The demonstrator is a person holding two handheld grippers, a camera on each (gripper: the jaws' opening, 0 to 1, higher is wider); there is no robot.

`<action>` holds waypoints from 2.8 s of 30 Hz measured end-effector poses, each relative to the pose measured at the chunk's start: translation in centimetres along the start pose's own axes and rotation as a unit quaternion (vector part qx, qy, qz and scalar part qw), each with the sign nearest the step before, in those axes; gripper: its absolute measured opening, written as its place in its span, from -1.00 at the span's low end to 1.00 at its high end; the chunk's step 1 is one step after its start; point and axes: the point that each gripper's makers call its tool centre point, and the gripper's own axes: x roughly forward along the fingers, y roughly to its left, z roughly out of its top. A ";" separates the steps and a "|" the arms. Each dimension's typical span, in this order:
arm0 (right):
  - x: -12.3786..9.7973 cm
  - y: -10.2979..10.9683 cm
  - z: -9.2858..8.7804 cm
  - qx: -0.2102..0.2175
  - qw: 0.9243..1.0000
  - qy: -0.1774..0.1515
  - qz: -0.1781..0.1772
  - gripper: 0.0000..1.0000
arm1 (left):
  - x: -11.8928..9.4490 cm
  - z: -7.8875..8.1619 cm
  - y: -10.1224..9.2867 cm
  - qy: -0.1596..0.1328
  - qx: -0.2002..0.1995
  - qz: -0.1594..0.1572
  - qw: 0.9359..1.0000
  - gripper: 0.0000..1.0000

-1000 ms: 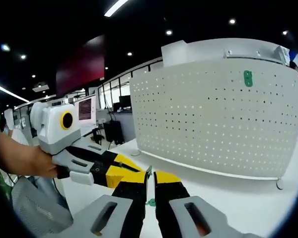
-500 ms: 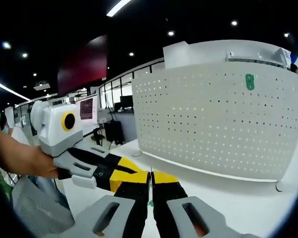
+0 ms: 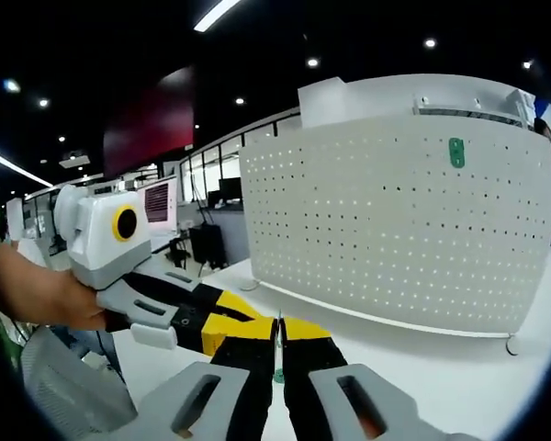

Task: Insert the hook assembly into the mounting plate slot until the hook locks in place.

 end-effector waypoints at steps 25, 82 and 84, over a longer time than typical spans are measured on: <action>-2.3 -3.6 1.6 -0.021 0.998 -0.028 -0.052 -0.90 | 1.5 3.0 0.4 -0.022 0.005 0.012 1.000 -0.94; -5.5 -6.6 0.6 -0.006 0.996 -0.032 -0.085 -0.89 | 7.0 15.8 6.9 -0.113 -0.008 0.164 0.980 -0.94; -5.4 -6.7 0.4 -0.003 0.996 -0.031 -0.086 -0.90 | 7.5 16.3 7.0 -0.118 -0.014 0.176 0.977 -0.94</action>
